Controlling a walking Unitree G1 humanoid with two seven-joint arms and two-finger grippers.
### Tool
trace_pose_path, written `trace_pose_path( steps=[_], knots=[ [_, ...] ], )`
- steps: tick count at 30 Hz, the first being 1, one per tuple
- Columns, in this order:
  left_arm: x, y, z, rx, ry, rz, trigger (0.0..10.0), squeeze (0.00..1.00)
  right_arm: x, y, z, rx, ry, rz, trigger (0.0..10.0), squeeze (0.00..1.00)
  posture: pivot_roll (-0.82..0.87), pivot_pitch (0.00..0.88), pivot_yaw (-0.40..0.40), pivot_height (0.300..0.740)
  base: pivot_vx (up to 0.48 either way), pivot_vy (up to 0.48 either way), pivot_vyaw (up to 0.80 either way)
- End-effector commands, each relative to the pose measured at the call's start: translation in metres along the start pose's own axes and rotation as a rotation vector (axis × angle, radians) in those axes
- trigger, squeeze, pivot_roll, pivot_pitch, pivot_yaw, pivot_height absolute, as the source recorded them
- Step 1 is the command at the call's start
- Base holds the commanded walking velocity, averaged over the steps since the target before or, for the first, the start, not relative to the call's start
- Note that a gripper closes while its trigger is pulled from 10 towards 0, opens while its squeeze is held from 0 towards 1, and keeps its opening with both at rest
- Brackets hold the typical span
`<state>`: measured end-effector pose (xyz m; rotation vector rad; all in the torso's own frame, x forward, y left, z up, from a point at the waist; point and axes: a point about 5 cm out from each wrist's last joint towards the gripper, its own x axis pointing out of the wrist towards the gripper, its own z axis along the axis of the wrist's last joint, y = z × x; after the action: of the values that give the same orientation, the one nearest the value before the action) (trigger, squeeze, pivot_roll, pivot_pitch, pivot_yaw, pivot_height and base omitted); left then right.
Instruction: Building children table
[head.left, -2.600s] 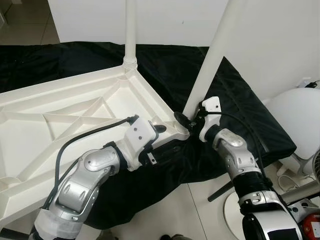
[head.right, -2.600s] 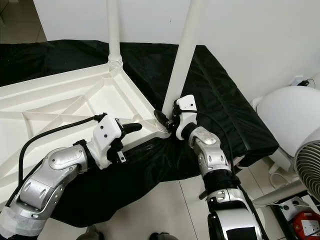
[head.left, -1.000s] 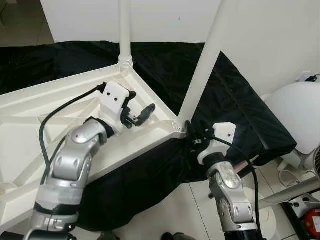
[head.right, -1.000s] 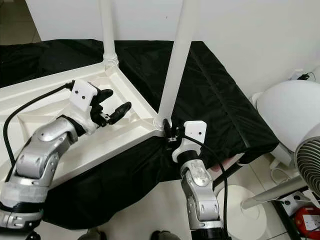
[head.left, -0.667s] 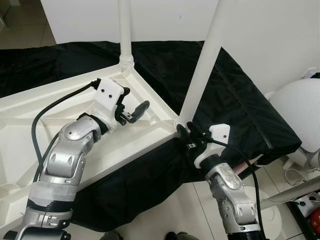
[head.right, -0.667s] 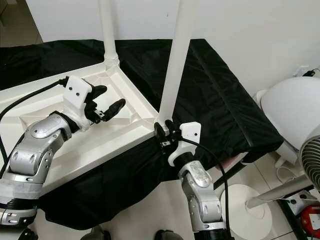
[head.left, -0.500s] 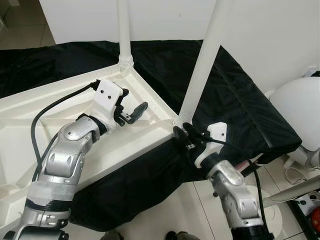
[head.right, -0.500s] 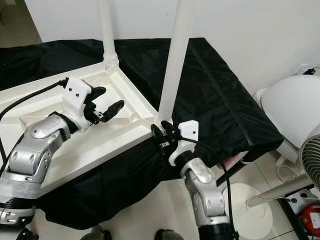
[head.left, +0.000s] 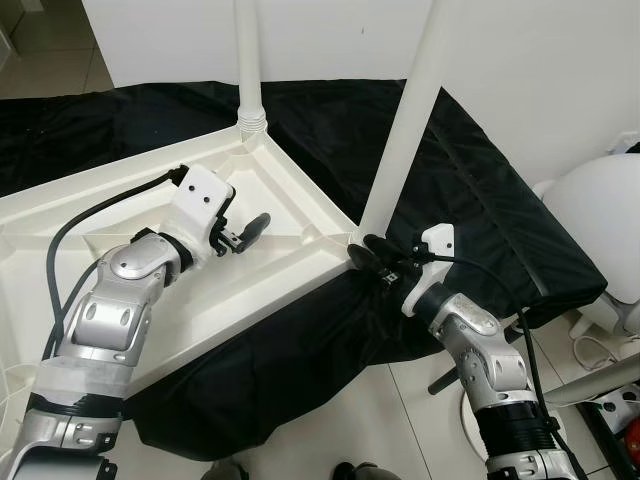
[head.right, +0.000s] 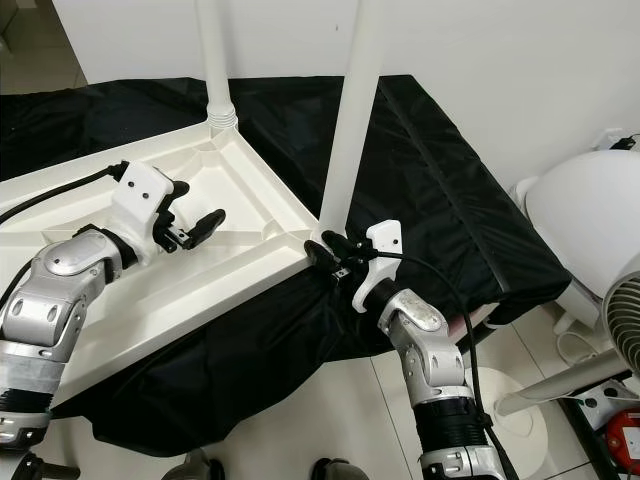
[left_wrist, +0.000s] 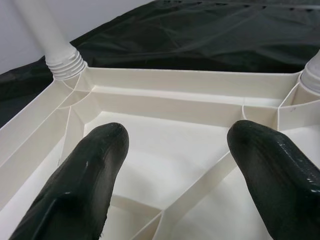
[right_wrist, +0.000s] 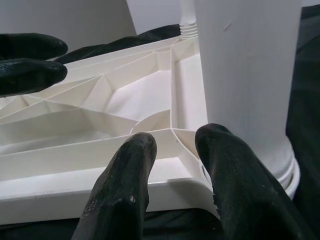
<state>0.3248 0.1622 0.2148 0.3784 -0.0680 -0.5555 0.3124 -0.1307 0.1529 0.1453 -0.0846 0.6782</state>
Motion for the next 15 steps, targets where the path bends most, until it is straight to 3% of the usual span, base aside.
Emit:
trace_pose_path(
  steps=[1, 15],
  knots=[
    [0.001, 0.000, -0.002, 0.025, 0.011, 0.018, 10.0, 0.00, -0.002, -0.005, -0.004, 0.017, 0.015, 0.000, 10.0, 0.00, 0.11, 0.135, -0.031, 0.740, 0.000, 0.000, 0.00],
    [0.001, 0.016, -0.004, 0.051, 0.058, 0.098, 10.0, 0.00, 0.020, -0.011, 0.000, 0.031, -0.006, 0.068, 10.0, 0.00, 0.11, 0.152, -0.044, 0.740, 0.000, 0.000, 0.00]
  ],
)
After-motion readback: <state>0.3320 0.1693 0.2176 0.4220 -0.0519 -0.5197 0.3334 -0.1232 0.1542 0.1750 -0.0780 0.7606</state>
